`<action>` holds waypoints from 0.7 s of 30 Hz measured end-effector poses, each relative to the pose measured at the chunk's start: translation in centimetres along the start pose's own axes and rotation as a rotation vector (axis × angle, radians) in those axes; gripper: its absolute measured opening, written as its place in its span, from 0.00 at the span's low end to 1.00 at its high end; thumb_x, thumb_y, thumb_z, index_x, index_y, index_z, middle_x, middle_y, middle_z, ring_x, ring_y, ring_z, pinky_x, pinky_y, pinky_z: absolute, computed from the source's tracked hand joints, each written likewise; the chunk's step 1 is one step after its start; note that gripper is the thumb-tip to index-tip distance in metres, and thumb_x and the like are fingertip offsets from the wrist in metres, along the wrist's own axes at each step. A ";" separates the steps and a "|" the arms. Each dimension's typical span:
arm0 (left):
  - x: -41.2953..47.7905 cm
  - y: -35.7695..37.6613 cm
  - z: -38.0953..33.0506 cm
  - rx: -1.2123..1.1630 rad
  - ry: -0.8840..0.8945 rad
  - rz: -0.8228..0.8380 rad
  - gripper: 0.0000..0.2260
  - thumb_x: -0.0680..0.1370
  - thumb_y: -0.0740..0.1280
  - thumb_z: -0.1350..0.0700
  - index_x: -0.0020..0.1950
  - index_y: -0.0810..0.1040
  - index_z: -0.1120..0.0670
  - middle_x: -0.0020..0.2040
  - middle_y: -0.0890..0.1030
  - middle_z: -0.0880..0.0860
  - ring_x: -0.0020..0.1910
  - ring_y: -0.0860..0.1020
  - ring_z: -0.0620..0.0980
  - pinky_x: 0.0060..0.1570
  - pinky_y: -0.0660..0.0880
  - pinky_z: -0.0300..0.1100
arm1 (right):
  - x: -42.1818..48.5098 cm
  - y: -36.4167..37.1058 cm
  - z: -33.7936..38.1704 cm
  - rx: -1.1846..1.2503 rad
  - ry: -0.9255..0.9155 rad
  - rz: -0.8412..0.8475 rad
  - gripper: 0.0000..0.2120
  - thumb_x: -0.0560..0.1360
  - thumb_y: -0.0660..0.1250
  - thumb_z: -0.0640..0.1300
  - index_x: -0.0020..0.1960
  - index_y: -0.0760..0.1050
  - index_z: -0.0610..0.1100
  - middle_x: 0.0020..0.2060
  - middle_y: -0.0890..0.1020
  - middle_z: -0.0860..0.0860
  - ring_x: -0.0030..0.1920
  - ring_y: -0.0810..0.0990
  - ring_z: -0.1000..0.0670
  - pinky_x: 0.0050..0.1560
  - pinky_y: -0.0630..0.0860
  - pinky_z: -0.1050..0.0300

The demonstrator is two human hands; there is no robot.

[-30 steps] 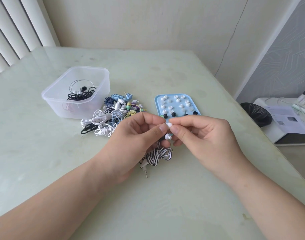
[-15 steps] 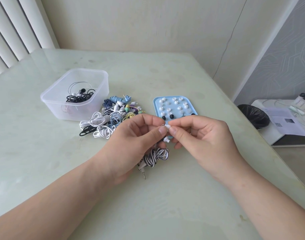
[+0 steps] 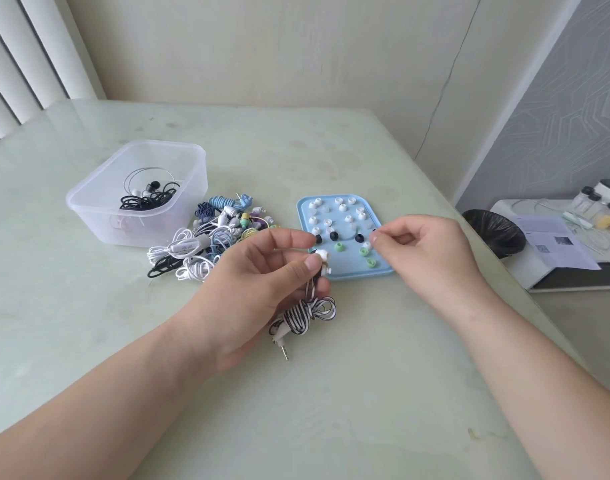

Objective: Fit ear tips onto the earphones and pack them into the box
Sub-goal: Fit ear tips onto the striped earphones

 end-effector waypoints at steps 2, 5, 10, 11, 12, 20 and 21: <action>0.0 -0.1 0.0 -0.007 -0.006 0.000 0.16 0.72 0.73 0.60 0.58 0.79 0.58 0.43 0.84 0.59 0.42 0.84 0.57 0.49 0.81 0.47 | 0.4 0.5 -0.1 -0.056 0.012 0.019 0.06 0.74 0.76 0.47 0.39 0.84 0.49 0.31 0.85 0.57 0.29 0.77 0.61 0.33 0.72 0.70; 0.0 -0.1 0.0 -0.024 -0.014 0.007 0.16 0.72 0.73 0.61 0.59 0.79 0.59 0.45 0.84 0.60 0.43 0.84 0.59 0.49 0.82 0.47 | 0.7 0.6 0.1 -0.117 0.009 0.025 0.06 0.74 0.75 0.47 0.39 0.85 0.49 0.32 0.85 0.55 0.29 0.78 0.59 0.31 0.71 0.71; -0.1 -0.1 0.0 -0.045 -0.024 0.012 0.15 0.72 0.73 0.65 0.58 0.79 0.59 0.46 0.83 0.60 0.44 0.85 0.60 0.49 0.83 0.46 | 0.9 0.8 0.2 -0.214 0.006 0.093 0.07 0.76 0.74 0.43 0.39 0.85 0.50 0.32 0.85 0.56 0.29 0.79 0.56 0.28 0.70 0.71; -0.1 -0.1 0.1 -0.051 -0.027 0.011 0.15 0.72 0.73 0.65 0.58 0.80 0.59 0.46 0.82 0.60 0.44 0.85 0.60 0.49 0.83 0.46 | 1.0 0.8 0.2 -0.204 0.016 0.094 0.07 0.75 0.74 0.43 0.40 0.86 0.50 0.29 0.83 0.58 0.27 0.76 0.59 0.26 0.68 0.72; 0.0 -0.1 0.1 -0.060 -0.031 0.011 0.15 0.72 0.73 0.66 0.58 0.80 0.59 0.46 0.82 0.60 0.44 0.85 0.60 0.50 0.84 0.47 | 1.1 0.8 0.2 -0.196 0.025 0.090 0.07 0.75 0.74 0.43 0.40 0.86 0.50 0.26 0.81 0.60 0.25 0.74 0.61 0.25 0.67 0.72; 0.0 0.0 0.1 -0.076 -0.038 0.004 0.18 0.70 0.74 0.67 0.59 0.80 0.60 0.46 0.82 0.61 0.44 0.85 0.60 0.52 0.84 0.50 | 1.6 0.8 0.6 -0.278 0.017 0.073 0.07 0.75 0.73 0.39 0.40 0.85 0.47 0.34 0.84 0.54 0.34 0.80 0.53 0.28 0.70 0.72; 0.0 0.0 0.1 -0.072 -0.037 0.001 0.18 0.69 0.74 0.67 0.59 0.80 0.60 0.46 0.82 0.61 0.45 0.85 0.60 0.53 0.84 0.51 | 1.6 0.9 0.6 -0.290 0.012 0.077 0.06 0.75 0.73 0.40 0.41 0.85 0.47 0.35 0.84 0.54 0.36 0.81 0.54 0.29 0.71 0.72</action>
Point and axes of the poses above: each hand's wrist, its own x-axis towards the middle knuckle, its own y-axis out of the palm, z = x × y, the point moved 6 cm from there along x, towards the middle knuckle
